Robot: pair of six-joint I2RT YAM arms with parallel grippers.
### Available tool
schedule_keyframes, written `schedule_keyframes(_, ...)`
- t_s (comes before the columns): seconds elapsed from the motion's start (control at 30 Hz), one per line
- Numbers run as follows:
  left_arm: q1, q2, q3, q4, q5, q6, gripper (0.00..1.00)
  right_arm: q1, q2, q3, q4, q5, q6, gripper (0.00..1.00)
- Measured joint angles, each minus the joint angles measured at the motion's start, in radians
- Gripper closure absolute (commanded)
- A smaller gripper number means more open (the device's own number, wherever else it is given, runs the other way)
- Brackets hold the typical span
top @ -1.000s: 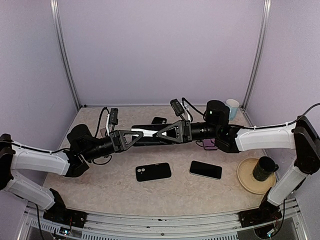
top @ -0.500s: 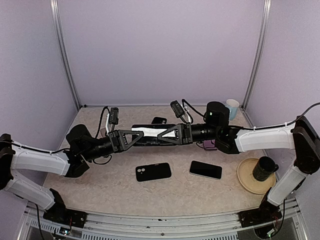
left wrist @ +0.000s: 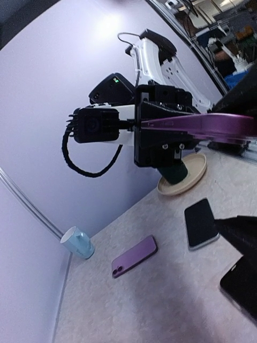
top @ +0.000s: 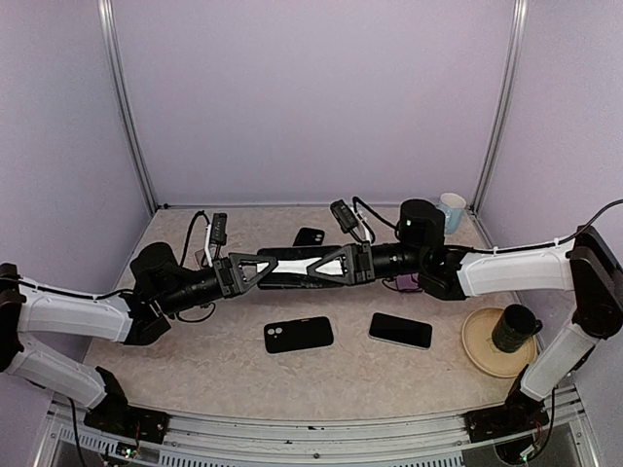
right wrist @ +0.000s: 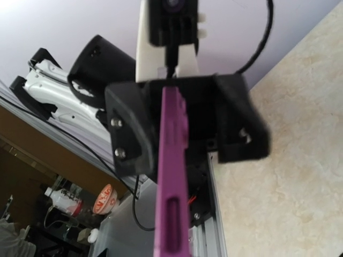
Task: Put the phone into the phone case
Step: Pass from the left arm to the right, then install the phone on the phone case.
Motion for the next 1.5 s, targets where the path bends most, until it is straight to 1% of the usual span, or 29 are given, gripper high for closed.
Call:
schedule_keyframes(0.1,0.009,-0.032,-0.018,-0.045,-0.036,0.014,0.17,0.001,0.000,0.000,-0.032,-0.002,-0.011,1.00)
schedule_keyframes(0.17,0.013,-0.059,-0.037,-0.072,-0.057,0.022,0.11,0.002,0.000,0.000,-0.058,-0.001,-0.019,1.00)
schedule_keyframes(0.2,0.014,-0.072,-0.047,-0.084,-0.065,0.023,0.06,0.002,0.000,0.000,-0.070,0.000,-0.023,1.00)
schedule_keyframes(0.27,0.014,-0.096,-0.066,-0.100,-0.082,0.026,0.01,0.002,0.000,0.000,-0.094,0.001,-0.031,1.00)
schedule_keyframes(0.63,0.014,-0.168,-0.150,-0.148,-0.141,0.020,0.01,0.003,0.016,0.007,-0.189,0.030,-0.056,1.00)
schedule_keyframes(1.03,0.014,-0.173,-0.218,-0.189,-0.217,-0.026,0.01,0.004,0.096,0.060,-0.406,0.129,-0.101,1.00)
schedule_keyframes(1.17,0.013,-0.161,-0.231,-0.190,-0.242,-0.042,0.01,0.004,0.126,0.078,-0.464,0.146,-0.108,1.00)
schedule_keyframes(1.5,-0.004,-0.067,-0.270,-0.158,-0.266,-0.084,0.01,0.005,0.222,0.135,-0.575,0.166,-0.106,1.00)
